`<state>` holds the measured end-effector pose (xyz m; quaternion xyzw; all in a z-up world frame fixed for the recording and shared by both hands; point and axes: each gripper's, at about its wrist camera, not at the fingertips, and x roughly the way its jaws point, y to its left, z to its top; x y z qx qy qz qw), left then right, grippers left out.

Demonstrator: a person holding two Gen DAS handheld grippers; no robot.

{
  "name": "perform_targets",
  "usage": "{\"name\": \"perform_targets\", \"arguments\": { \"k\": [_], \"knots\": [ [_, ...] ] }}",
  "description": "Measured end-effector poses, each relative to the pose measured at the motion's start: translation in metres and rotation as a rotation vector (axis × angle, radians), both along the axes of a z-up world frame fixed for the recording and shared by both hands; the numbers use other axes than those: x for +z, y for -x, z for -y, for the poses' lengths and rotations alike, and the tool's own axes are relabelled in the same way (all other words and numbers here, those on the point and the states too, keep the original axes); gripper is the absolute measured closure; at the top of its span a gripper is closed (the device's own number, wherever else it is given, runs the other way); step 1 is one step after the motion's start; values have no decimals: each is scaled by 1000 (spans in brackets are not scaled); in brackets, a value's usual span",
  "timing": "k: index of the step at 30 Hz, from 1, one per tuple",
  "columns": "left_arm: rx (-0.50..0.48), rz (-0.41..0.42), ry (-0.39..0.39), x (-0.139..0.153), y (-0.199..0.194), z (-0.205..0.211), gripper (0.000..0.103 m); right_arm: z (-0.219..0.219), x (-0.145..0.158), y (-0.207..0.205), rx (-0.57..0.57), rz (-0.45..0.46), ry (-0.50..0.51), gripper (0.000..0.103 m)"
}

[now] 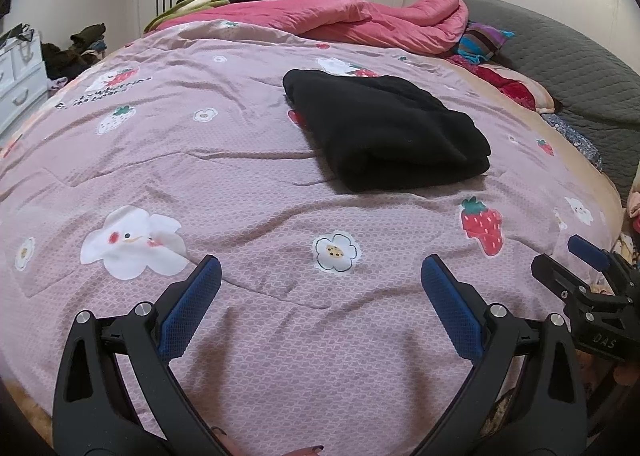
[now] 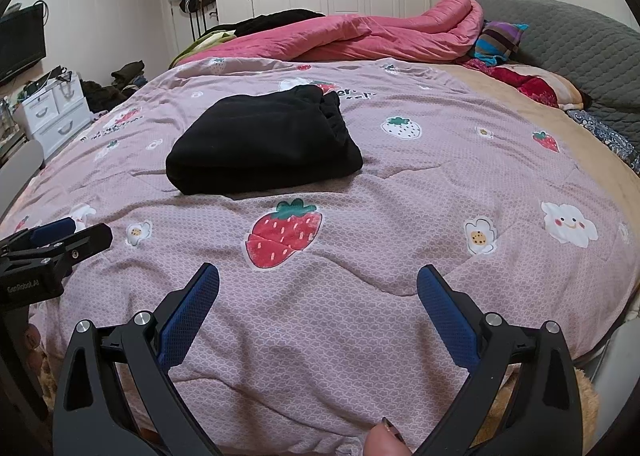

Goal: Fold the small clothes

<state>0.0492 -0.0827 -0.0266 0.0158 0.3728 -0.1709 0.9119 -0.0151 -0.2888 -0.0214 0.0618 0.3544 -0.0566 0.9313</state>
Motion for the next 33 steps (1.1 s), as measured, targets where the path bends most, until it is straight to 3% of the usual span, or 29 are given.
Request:
{"name": "perform_targets", "arguments": {
  "k": [22,27,30,33],
  "knots": [
    [-24,9,1,9,2,1,9,16,5,7,-50,2,-35,4],
    [86,-52,26,10,-27,-38,9,73,24,34,-231,25,-42,4],
    [214,-106,17,11,-64,-99,9,143,32,72,-449,36,-12,4],
    [397,-82,-59,17,-100,-175,9,227,24,123,-739,-22,55,4]
  ]
}}
